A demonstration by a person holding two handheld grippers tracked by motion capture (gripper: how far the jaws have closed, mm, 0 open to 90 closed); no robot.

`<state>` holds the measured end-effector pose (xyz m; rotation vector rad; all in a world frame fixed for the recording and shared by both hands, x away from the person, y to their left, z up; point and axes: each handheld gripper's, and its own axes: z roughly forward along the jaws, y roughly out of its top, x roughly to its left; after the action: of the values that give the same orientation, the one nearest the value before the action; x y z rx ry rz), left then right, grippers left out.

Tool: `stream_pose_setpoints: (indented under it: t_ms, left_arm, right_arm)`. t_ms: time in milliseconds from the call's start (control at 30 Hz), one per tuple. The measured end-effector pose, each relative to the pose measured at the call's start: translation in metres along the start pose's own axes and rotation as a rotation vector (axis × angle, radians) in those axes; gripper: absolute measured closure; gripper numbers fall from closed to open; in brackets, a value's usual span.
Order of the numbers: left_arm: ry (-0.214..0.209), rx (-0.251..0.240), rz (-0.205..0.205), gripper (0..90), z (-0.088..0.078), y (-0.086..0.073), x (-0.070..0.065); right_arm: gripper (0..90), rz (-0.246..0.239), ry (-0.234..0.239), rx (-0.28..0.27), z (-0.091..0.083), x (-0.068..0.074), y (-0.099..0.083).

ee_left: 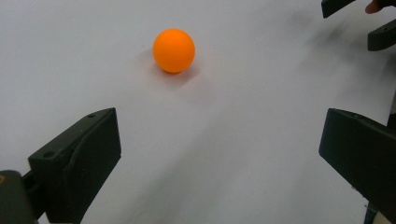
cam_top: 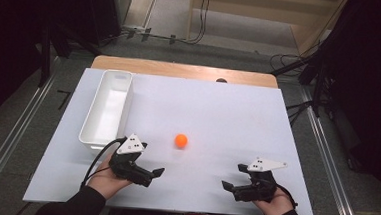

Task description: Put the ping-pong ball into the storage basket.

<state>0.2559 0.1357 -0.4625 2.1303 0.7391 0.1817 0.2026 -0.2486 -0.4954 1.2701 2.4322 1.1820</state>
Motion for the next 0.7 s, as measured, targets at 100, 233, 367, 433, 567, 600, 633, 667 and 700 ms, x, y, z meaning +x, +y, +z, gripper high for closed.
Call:
stream_pose_setpoints:
  t_ms: [100, 233, 367, 433, 567, 600, 633, 667, 700]
  left_arm:
    - [-0.001, 0.003, 0.009, 0.0, 0.006, 0.003, -0.002]
    - [-0.003, 0.004, 0.011, 0.0, 0.011, 0.006, -0.003]
    - [-0.001, 0.004, 0.013, 0.0, 0.014, 0.008, -0.002]
    - [0.002, -0.001, 0.015, 0.0, 0.016, 0.010, -0.002]
    - [0.004, -0.004, 0.012, 0.0, 0.019, 0.012, -0.002]
    - [0.004, -0.002, 0.014, 0.0, 0.020, 0.012, -0.002]
    - [0.005, -0.004, 0.014, 0.0, 0.022, 0.013, -0.002]
    - [0.005, -0.004, 0.014, 0.0, 0.022, 0.013, -0.002]
    - [0.006, -0.002, 0.017, 0.0, 0.024, 0.014, -0.001]
  right_arm:
    - [11.5, 0.001, 0.002, 0.002, 0.000, 0.001, 0.000]
    - [11.5, 0.000, 0.003, 0.001, 0.000, 0.001, 0.000]
    - [11.5, -0.003, 0.003, 0.007, 0.000, 0.001, 0.000]
    - [11.5, -0.005, 0.003, 0.008, 0.000, 0.001, 0.000]
    - [11.5, -0.006, 0.002, 0.008, 0.000, 0.001, 0.000]
    - [11.5, -0.007, 0.002, 0.008, 0.000, 0.001, 0.000]
    - [11.5, -0.008, 0.002, 0.009, 0.000, 0.001, 0.000]
    - [11.5, -0.008, 0.002, 0.009, 0.000, 0.001, 0.000]
    - [11.5, -0.007, 0.001, 0.010, 0.000, 0.001, 0.000]
